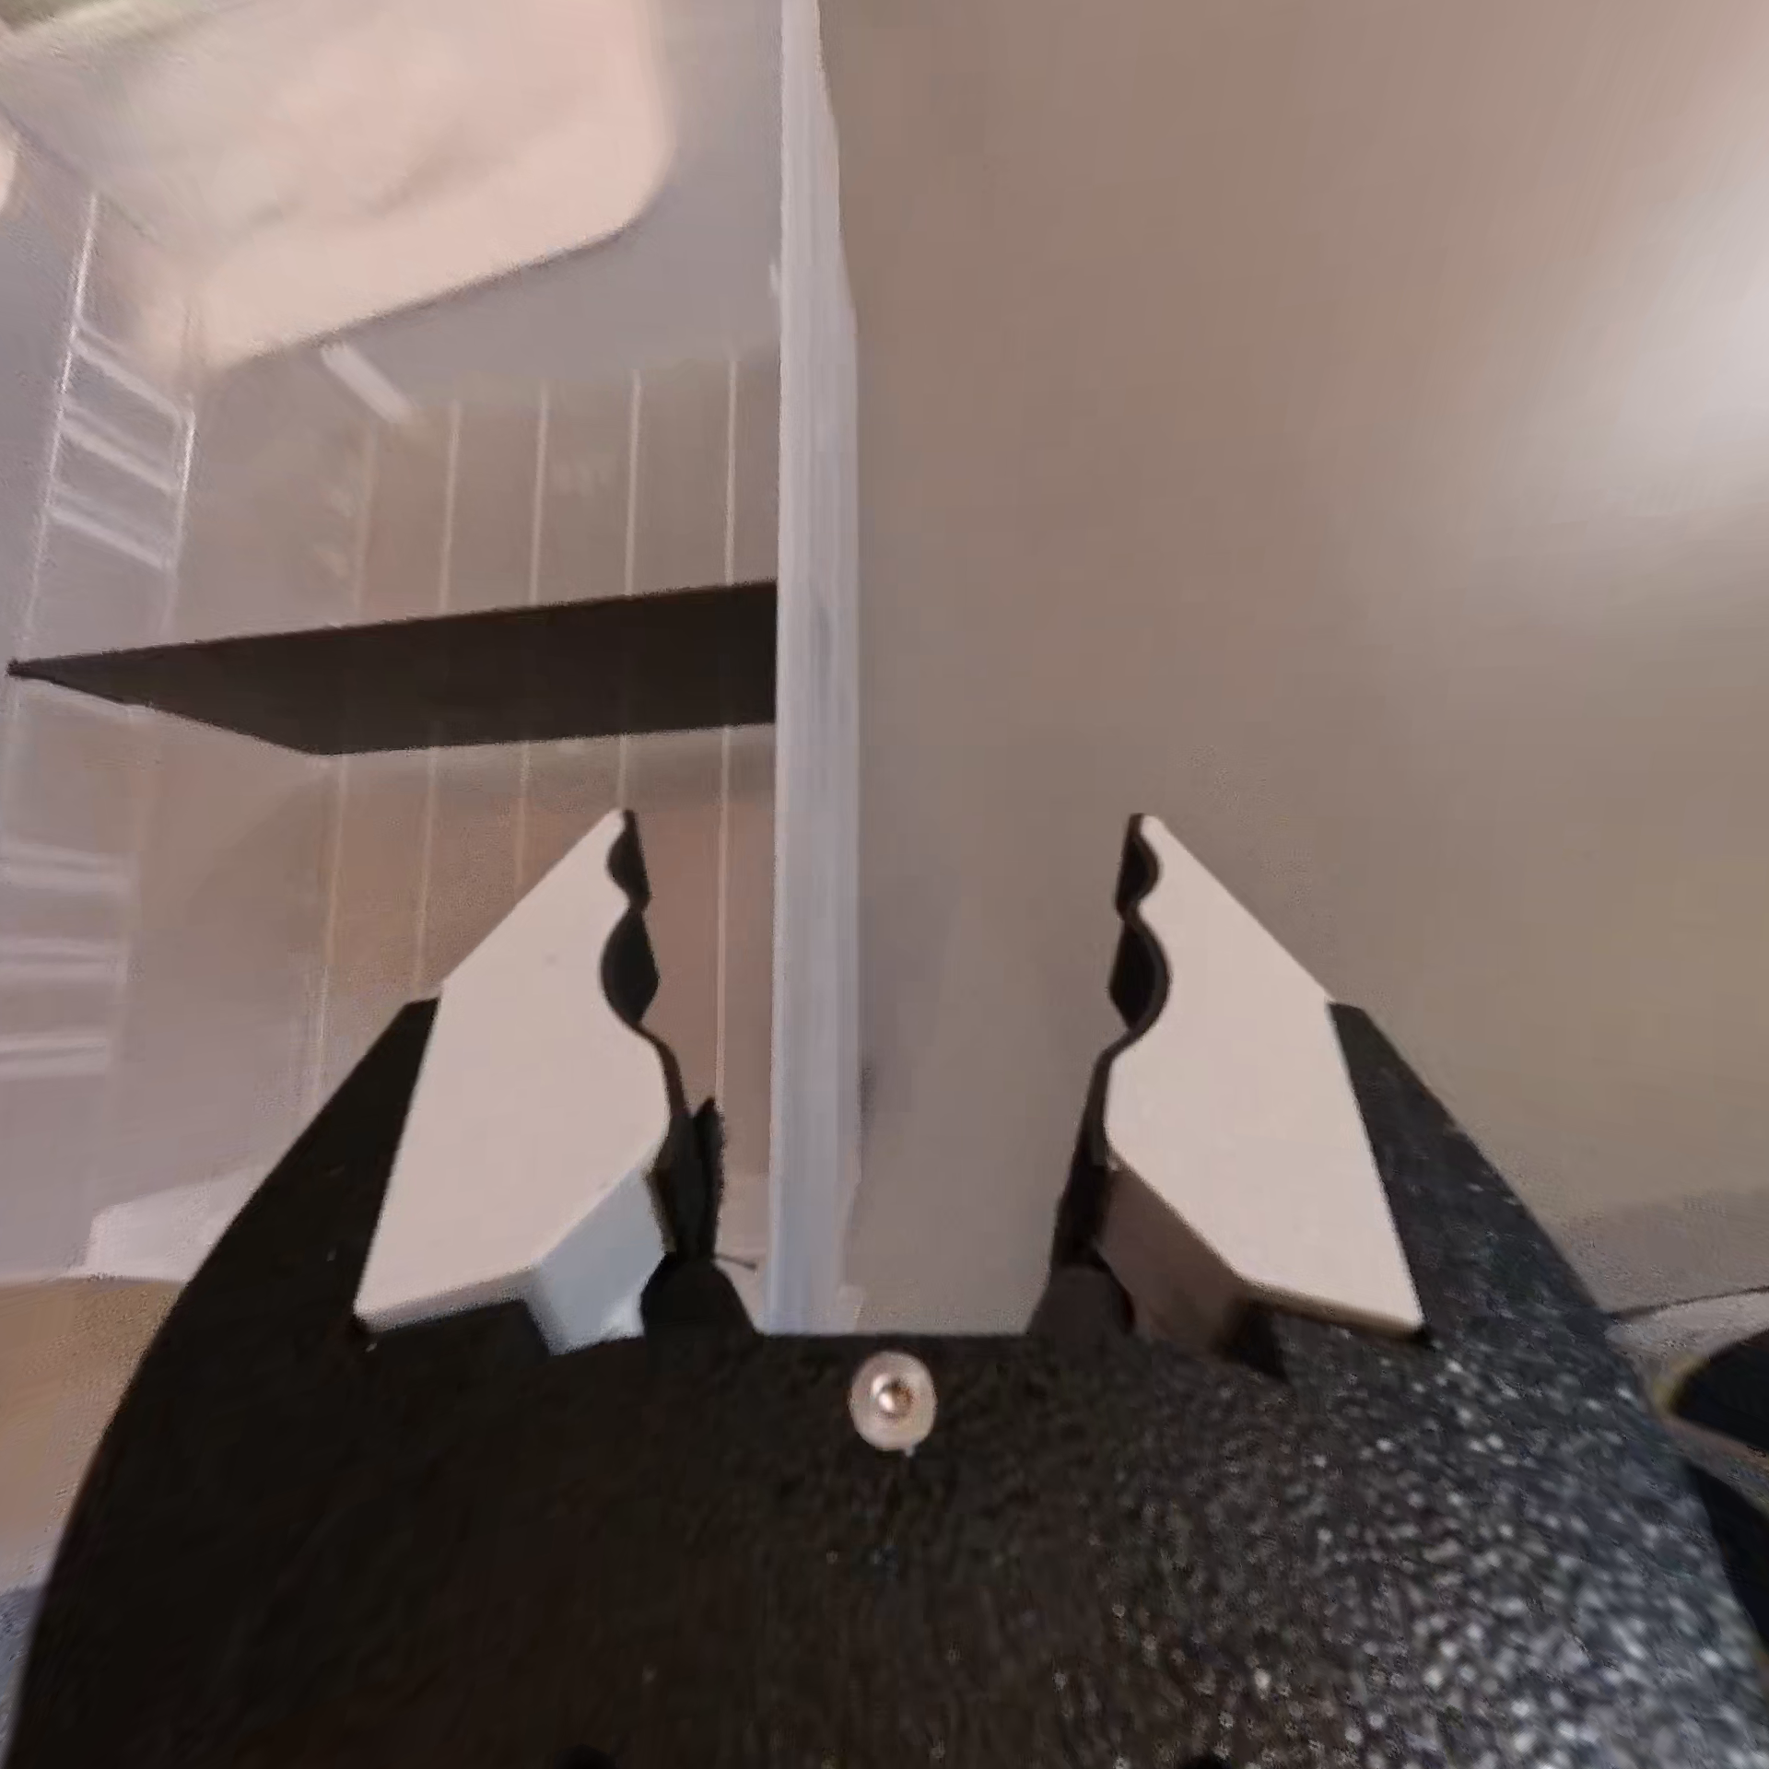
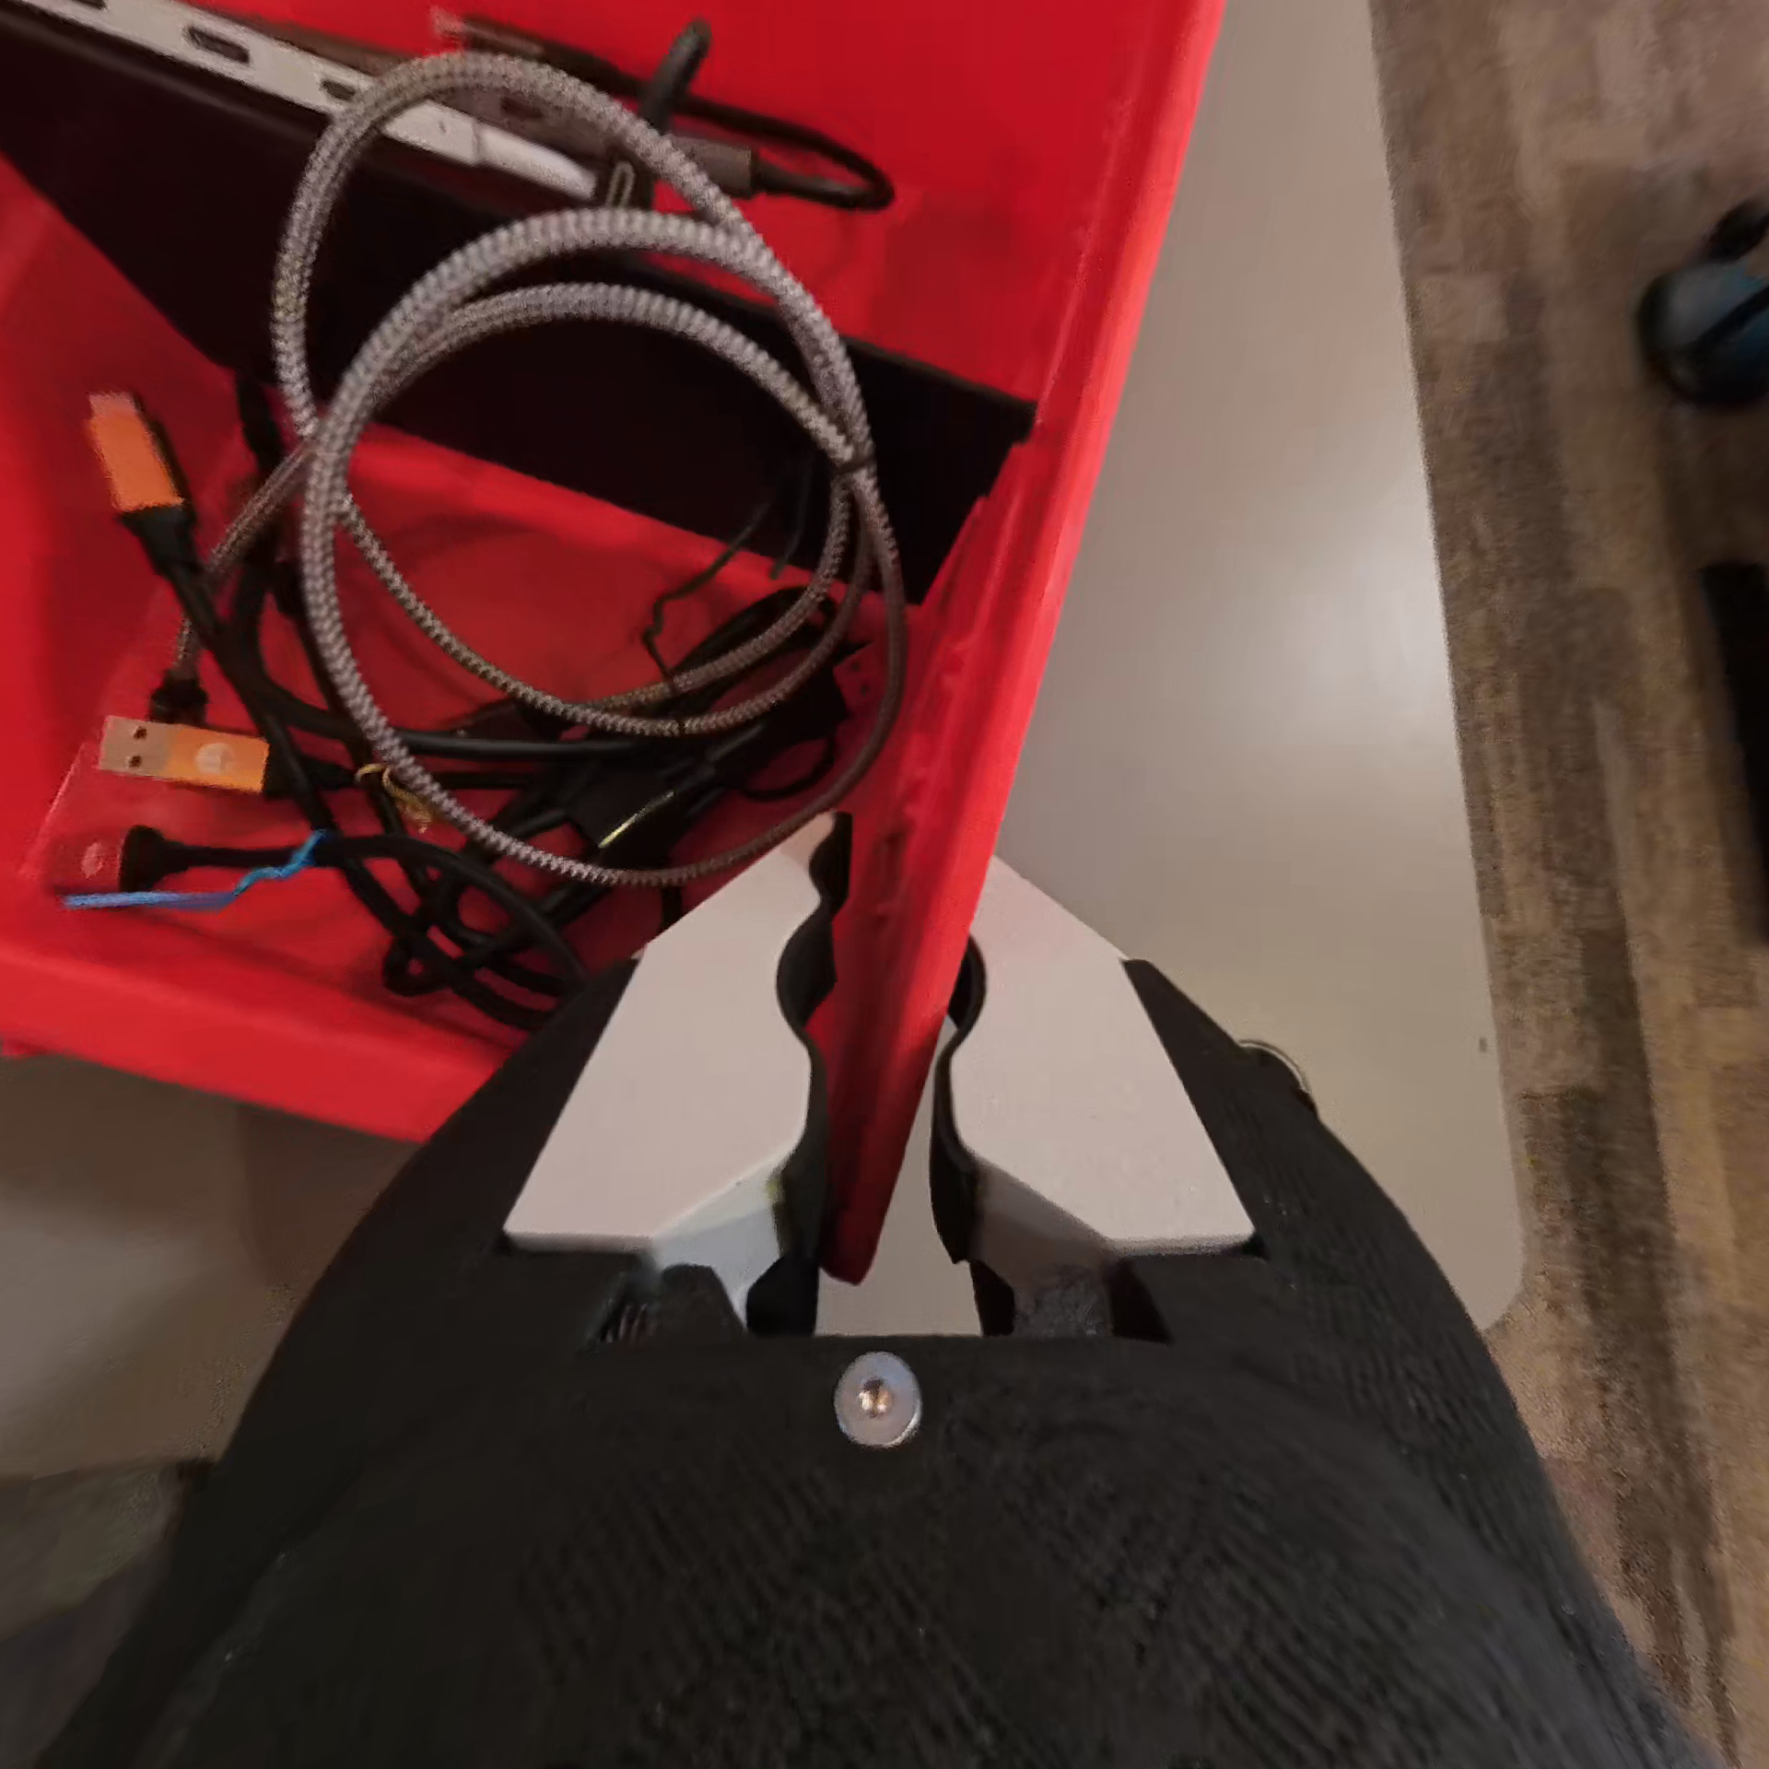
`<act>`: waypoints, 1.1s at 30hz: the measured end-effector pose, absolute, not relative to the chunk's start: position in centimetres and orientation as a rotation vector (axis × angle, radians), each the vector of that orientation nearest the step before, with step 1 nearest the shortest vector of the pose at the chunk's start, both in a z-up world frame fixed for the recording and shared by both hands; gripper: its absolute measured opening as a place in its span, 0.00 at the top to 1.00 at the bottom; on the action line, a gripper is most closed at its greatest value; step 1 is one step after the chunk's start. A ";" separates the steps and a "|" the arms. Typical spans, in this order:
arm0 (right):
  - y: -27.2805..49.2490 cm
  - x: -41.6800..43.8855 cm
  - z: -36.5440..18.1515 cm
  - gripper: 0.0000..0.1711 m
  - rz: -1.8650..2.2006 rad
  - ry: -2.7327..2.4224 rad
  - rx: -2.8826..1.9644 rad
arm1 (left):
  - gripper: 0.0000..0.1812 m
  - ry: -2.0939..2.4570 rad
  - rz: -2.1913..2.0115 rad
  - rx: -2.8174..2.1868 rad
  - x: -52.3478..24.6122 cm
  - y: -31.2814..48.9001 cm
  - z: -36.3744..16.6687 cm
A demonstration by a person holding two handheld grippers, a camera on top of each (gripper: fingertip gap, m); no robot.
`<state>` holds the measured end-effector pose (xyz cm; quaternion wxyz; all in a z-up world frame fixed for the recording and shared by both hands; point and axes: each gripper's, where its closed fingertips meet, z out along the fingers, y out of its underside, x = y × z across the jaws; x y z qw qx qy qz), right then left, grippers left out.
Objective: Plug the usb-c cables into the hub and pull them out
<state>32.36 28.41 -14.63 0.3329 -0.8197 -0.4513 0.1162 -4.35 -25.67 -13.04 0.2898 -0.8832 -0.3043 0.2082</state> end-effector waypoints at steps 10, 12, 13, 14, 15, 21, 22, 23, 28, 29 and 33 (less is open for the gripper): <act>28.6 29.8 -14.4 0.97 0.339 -1.212 -2.089 | 0.95 -0.593 0.734 -2.500 -4.6 -28.4 -14.6; 28.2 28.5 -14.4 0.97 0.362 -1.242 -2.073 | 0.96 -0.621 0.677 -2.443 -4.5 -28.3 -14.6; 27.8 27.7 -14.4 0.97 0.373 -1.258 -2.065 | 0.97 -0.631 0.670 -2.413 -4.4 -28.4 -14.6; 27.4 26.9 -14.4 0.97 0.384 -1.273 -2.057 | 0.97 -0.637 0.667 -2.381 -4.3 -28.5 -14.5; 27.0 26.1 -14.4 0.97 0.393 -1.285 -2.048 | 0.97 -0.639 0.662 -2.341 -4.0 -28.5 -14.2; 22.4 20.0 -14.2 0.97 0.474 -1.386 -1.977 | 0.97 -0.655 0.758 -2.153 -2.7 -30.0 -10.6; 21.4 18.8 -14.2 0.97 0.503 -1.410 -1.963 | 0.97 -0.654 0.779 -2.125 -2.5 -30.5 -10.0; 20.3 17.5 -14.2 0.97 0.530 -1.436 -1.945 | 0.97 -0.646 0.808 -2.102 -2.3 -30.9 -9.3; 14.3 11.0 -14.2 0.97 0.600 -1.519 -1.857 | 0.97 -0.616 0.962 -1.994 -1.4 -32.4 -4.7; 12.9 9.7 -14.0 0.97 0.610 -1.528 -1.824 | 0.97 -0.615 0.980 -1.967 -1.3 -32.5 -3.8; 6.4 5.4 -13.6 0.94 0.720 -1.575 -1.726 | 0.96 -0.609 1.021 -1.817 -1.1 -31.6 0.6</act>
